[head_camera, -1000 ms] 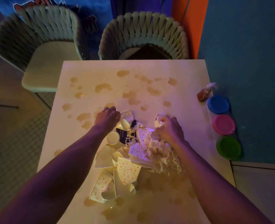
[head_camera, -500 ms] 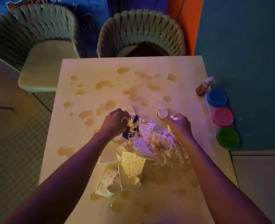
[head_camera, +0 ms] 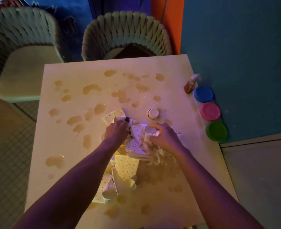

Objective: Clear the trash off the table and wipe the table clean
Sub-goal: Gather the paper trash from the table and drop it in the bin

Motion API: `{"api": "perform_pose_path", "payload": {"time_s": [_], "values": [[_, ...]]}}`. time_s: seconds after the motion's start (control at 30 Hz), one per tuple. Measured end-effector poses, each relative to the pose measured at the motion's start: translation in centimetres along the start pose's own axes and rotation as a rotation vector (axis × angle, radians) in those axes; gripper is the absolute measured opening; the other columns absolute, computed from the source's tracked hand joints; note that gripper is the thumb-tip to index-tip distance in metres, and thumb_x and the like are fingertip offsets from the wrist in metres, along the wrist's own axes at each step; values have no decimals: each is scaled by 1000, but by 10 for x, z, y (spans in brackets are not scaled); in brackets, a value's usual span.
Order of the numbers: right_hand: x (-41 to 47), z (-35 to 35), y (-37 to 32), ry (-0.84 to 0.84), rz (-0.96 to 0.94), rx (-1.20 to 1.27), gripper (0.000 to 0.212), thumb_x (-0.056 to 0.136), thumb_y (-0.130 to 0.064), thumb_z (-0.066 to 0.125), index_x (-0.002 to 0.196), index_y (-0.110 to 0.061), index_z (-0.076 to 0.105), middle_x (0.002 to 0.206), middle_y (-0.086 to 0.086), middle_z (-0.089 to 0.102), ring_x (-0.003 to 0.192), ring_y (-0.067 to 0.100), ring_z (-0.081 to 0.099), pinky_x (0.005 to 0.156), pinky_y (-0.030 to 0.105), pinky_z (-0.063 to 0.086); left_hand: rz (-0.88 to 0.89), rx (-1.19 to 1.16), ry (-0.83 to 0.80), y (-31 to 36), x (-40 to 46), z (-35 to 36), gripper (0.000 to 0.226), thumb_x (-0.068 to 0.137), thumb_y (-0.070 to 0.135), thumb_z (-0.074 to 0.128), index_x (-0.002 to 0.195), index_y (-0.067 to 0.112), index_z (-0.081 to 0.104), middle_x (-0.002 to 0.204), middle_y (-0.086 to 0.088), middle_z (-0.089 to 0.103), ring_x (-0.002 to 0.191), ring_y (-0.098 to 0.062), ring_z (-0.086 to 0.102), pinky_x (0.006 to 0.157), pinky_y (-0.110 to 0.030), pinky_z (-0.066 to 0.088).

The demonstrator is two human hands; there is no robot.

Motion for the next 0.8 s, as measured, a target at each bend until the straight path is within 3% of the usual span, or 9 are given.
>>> {"api": "perform_pose_path", "payload": {"time_s": [0.13,0.3,0.43,0.57,0.67,0.73,0.8], "values": [[1,14,-7,-72,-30,-99,63,81,-35,66,140,-44,45,128,0,49,110,28,61,92,38,51,-26,-93,-4,-3,1,-4,27,91,18,62,118,16,63,111,-13,63,89,-36,66,70,-39,54],[9,27,-14,-171,-59,-289,73,88,-35,60,150,-48,23,136,1,41,117,32,58,90,37,46,-90,-280,87,-13,-3,-25,23,89,24,63,109,12,63,108,-9,58,94,-33,59,71,-34,42],[17,28,-13,-155,-33,-303,64,89,-37,59,147,-46,32,138,2,41,116,34,58,89,36,46,-140,-417,166,-22,-12,-43,26,90,35,58,102,12,59,107,-7,54,86,-31,57,74,-41,51],[21,28,-15,-98,-63,-292,49,89,-36,60,135,-37,44,135,5,41,107,37,61,85,38,49,-118,-586,280,-28,-26,-57,29,76,29,55,97,12,67,103,-4,63,84,-29,61,75,-39,52],[22,26,-18,-47,-90,-284,39,88,-36,61,126,-33,50,135,3,40,102,37,63,79,37,48,-213,-745,252,-40,-33,-49,5,73,23,55,76,25,58,74,-5,68,68,-31,65,62,-46,55],[21,26,-20,-31,-106,-294,34,89,-34,60,122,-33,53,135,1,41,102,37,62,77,37,46,-255,-770,242,-46,-36,-44,11,74,18,53,73,27,49,64,-5,65,63,-35,64,57,-49,54],[20,25,-20,-22,-110,-295,31,89,-33,59,120,-33,56,134,1,44,103,37,62,79,38,46,-267,-776,222,-46,-40,-45,24,79,8,52,82,32,50,70,-5,63,66,-36,63,55,-48,55]]}}
Point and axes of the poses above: each hand's wrist, its own x-axis towards the middle knuckle, its own z-axis out of the palm, y = z × x, the point moved 8 cm from there along x, towards the middle knuckle
